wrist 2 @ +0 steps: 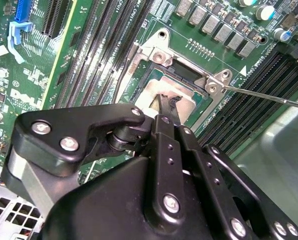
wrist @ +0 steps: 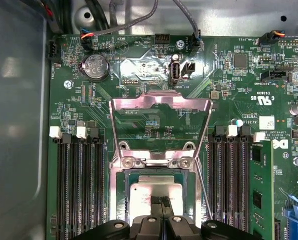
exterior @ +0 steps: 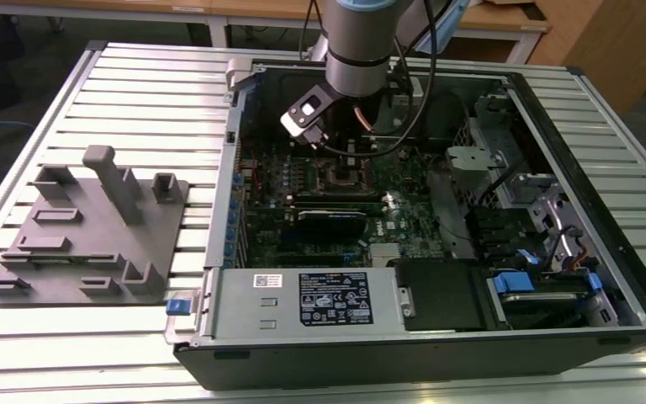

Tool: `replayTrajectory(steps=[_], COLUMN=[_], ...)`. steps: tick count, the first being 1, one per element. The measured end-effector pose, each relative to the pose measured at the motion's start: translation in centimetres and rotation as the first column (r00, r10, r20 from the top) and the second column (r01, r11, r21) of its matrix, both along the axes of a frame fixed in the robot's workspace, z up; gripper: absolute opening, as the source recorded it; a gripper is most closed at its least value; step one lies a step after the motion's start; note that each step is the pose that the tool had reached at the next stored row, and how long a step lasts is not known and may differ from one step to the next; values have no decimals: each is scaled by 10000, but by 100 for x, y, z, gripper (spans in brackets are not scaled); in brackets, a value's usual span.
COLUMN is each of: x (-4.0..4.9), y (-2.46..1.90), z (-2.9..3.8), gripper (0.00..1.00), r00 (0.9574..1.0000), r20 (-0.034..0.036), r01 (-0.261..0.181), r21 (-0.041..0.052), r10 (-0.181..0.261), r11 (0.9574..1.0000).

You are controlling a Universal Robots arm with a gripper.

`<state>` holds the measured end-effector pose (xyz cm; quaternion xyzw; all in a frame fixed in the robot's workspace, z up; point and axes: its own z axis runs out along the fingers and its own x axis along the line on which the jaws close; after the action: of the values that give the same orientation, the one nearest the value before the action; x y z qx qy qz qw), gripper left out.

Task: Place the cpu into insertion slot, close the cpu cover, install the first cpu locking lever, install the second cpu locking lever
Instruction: 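Place the cpu into insertion slot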

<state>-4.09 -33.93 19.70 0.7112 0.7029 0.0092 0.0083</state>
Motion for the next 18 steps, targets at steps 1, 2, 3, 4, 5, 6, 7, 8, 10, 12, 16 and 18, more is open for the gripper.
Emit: replayTrajectory(steps=[1, 2, 3, 4, 5, 6, 7, 8, 10, 12, 16, 18], x=[1, 2, 4, 3, 2, 2, 2, 2, 2, 2, 1, 2], y=[2, 4, 7, 6, 4, 4, 3, 3, 3, 3, 3, 3], z=[4, 12, 24, 42, 62, 81, 102, 123, 163, 205, 277, 310], gripper=[10, 10, 10, 10, 10, 10, 10, 10, 10, 10, 10, 10], r00=[10000, 10000, 10000, 10000, 10000, 10000, 10000, 10000, 10000, 10000, 10000, 10000], r20=[3, 11, 19, 12, 4, 5, 3, 3, 3, 2, 3, 3], r01=[1, 1, 1, 1, 1, 1, 1, 1, 1, 1, 1, 1], r21=[6, 22, 37, 25, 10, 13, 9, 8, 10, 9, 21, 21], r10=[-1, -1, -1, -1, -1, -1, -1, -1, -1, -1, -1, -1], r11=[10000, 10000, 10000, 10000, 10000, 10000, 10000, 10000, 10000, 10000, 10000, 10000])
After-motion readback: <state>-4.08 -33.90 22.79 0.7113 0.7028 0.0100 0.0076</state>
